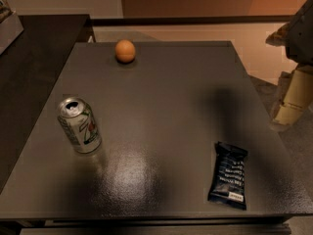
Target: Move rxbar blueberry near orange
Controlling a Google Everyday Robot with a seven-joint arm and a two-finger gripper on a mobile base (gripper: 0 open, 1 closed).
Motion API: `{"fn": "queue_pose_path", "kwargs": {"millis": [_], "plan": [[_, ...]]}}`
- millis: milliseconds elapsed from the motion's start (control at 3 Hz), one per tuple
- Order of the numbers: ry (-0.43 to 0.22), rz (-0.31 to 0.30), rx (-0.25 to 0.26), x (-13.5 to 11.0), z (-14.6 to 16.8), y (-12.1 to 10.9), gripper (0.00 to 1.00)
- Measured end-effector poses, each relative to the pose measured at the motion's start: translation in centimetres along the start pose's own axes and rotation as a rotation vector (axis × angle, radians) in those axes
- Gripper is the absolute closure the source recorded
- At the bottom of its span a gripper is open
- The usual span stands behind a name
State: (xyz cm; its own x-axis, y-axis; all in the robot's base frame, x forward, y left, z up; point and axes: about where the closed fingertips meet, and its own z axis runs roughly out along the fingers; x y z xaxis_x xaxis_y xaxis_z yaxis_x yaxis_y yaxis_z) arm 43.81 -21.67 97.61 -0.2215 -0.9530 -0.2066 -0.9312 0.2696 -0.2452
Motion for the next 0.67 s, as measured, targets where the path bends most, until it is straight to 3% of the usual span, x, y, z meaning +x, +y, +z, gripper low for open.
{"fn": "queue_pose_path", "kwargs": {"millis": [667], "plan": [[-0.015, 0.002, 0.002, 0.01, -0.09, -0.01, 0.0]]}}
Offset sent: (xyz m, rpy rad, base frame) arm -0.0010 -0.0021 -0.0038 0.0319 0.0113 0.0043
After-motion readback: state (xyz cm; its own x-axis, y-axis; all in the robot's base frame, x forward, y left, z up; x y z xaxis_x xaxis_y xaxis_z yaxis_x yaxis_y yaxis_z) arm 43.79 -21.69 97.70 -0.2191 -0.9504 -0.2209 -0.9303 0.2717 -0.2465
